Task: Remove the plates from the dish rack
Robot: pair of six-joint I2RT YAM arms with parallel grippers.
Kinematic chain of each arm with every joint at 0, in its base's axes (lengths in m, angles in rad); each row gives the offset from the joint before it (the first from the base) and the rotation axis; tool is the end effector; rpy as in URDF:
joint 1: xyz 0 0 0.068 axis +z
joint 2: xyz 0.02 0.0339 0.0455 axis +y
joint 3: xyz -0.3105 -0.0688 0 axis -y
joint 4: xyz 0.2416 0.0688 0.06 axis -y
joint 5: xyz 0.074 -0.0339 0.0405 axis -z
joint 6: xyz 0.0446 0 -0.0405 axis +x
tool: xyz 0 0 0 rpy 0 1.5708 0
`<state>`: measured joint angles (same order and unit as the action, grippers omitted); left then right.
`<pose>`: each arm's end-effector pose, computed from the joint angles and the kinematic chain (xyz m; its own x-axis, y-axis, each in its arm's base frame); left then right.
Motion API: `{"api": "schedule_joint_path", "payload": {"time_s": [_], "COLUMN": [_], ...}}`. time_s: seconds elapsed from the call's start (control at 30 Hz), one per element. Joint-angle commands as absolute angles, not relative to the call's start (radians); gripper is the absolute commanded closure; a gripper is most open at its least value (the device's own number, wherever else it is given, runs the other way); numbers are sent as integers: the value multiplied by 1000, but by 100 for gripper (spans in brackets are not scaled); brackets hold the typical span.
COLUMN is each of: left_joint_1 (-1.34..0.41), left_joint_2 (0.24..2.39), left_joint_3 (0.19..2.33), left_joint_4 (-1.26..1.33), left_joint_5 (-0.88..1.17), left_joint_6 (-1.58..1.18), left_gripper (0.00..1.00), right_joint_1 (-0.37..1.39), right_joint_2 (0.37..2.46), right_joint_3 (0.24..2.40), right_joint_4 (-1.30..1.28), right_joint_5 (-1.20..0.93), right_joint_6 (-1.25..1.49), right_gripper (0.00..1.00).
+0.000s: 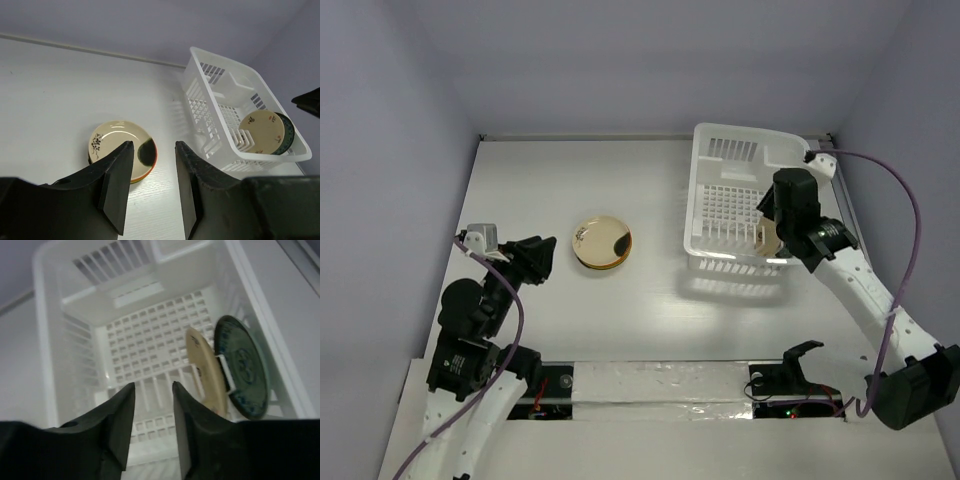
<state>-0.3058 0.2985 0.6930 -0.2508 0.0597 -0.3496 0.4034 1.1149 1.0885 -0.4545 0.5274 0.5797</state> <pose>0.0378 -0.0147 0.3700 0.0061 -0.3605 -0.9328 0.3820 0.8629 -0.3310 0.2168 0.0681 0.3938 -0.3170 0.3794 -0.8693 0.2926 0.9109 0.2909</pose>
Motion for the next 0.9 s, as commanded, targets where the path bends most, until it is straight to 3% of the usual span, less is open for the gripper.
{"api": "schedule_joint_path", "payload": {"time_s": [0.0,0.07,0.1,0.43,0.7,0.87], "left_joint_1": [-308,-308,-317,-327,-336,-336], "left_joint_2": [278,276,275,259,256,256], "left_joint_3": [709,709,709,710,710,710], "left_joint_4": [-204,-206,-206,-209,-209,-210], "left_joint_5": [67,64,64,57,57,58], "left_joint_6": [-347,-347,-345,-347,-347,-345], "left_gripper": [65,65,65,64,64,64], "right_joint_1": [365,331,318,244,244,287], "right_joint_2": [1124,1140,1159,1336,1440,1443], "right_joint_3": [1065,1080,1081,1095,1181,1215], "right_joint_4": [-577,-618,-624,-617,-703,-759], "right_joint_5": [612,637,637,658,739,834], "right_joint_6": [534,519,509,463,411,351], "right_gripper": [54,38,37,49,91,99]}}
